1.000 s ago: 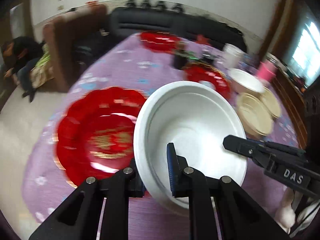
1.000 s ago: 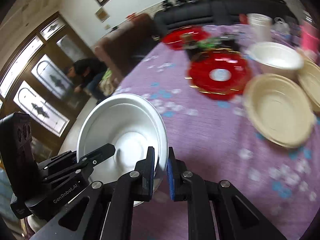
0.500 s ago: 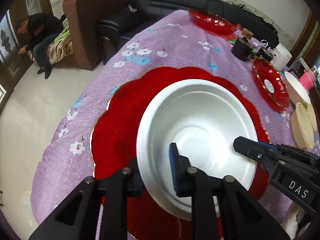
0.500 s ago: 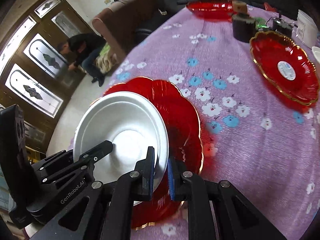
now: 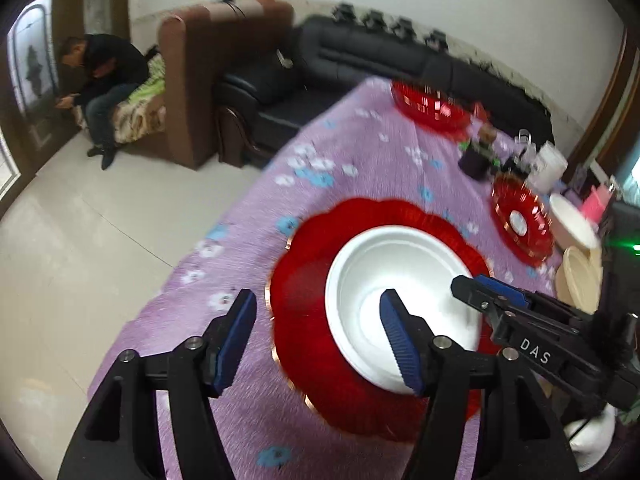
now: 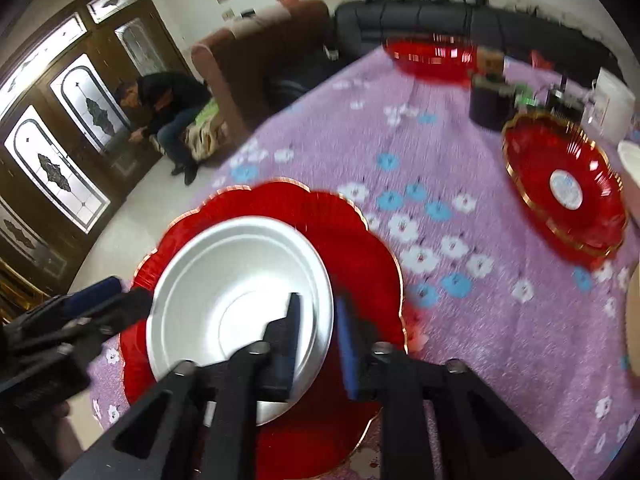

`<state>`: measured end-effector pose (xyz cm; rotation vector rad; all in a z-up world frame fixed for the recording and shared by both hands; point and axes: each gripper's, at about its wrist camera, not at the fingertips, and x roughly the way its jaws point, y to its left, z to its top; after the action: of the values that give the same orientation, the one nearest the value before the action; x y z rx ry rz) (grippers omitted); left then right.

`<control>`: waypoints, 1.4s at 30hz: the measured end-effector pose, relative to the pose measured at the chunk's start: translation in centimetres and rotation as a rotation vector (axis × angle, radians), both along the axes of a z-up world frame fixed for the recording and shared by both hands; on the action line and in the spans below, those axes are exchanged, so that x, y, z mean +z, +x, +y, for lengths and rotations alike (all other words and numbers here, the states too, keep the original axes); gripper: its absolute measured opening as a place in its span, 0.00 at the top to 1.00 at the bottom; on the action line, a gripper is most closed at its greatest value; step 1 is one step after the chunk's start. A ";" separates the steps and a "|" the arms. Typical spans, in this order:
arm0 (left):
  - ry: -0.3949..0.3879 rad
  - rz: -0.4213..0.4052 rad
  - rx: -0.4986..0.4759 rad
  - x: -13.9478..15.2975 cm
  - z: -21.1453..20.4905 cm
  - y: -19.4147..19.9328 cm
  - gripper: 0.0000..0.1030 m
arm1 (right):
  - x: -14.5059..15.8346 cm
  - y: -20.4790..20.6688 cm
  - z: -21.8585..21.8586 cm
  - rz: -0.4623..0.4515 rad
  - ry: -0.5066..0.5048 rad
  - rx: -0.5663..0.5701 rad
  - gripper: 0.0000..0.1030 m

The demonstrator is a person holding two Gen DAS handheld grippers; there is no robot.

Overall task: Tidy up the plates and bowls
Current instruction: 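Release the bowl and move the right gripper toward the red gold-rimmed plate, then grasp the red gold-rimmed plate rim with the right gripper and lift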

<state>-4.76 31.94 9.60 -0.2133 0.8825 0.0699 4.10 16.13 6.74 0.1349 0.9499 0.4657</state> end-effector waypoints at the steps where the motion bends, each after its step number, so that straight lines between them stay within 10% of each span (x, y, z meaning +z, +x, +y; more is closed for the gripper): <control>1: -0.004 -0.019 0.009 0.6 -0.1 -0.7 0.31 | 0.3 -0.1 -0.4 -0.005 0.026 -0.005 0.55; 12: -0.055 -0.177 -0.048 4.1 -6.9 -7.1 0.15 | 2.9 -5.4 -7.9 -0.062 0.093 -0.065 0.55; 28: -0.057 -0.143 -0.164 1.9 -13.6 -9.0 0.15 | 2.2 -5.9 -28.5 -0.049 0.060 -0.457 0.55; 42: -0.073 -0.157 -0.175 0.9 -12.7 -8.7 0.15 | 3.2 6.2 -25.9 0.059 0.066 -0.411 0.55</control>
<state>-13.45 19.25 10.54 -0.2056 0.7445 -0.1402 10.29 -9.72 9.99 0.3969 0.9355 0.1139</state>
